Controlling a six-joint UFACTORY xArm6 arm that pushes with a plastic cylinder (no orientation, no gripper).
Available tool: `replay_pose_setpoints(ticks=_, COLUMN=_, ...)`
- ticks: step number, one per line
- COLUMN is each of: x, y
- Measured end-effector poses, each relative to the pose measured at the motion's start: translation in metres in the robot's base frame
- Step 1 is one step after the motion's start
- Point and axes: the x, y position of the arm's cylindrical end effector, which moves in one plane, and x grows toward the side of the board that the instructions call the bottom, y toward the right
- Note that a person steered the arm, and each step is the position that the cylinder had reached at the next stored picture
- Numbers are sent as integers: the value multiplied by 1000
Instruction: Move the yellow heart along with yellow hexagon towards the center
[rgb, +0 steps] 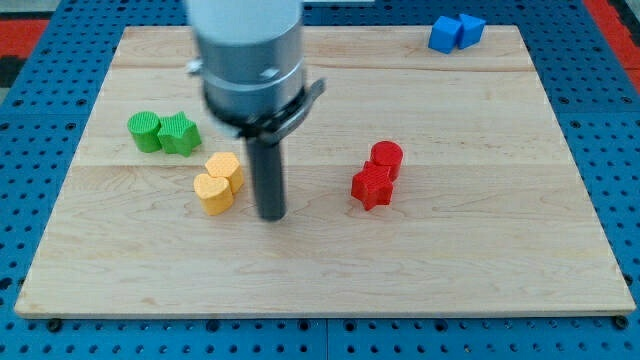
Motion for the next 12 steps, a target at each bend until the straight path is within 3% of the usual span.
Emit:
replay_pose_setpoints(ticks=1, x=8, y=-67)
replay_pose_setpoints(ticks=4, x=0, y=-34)
replay_pose_setpoints(ticks=6, x=-9, y=-62)
replay_pose_setpoints(ticks=9, x=-68, y=-53)
replay_pose_setpoints(ticks=12, x=-126, y=-4)
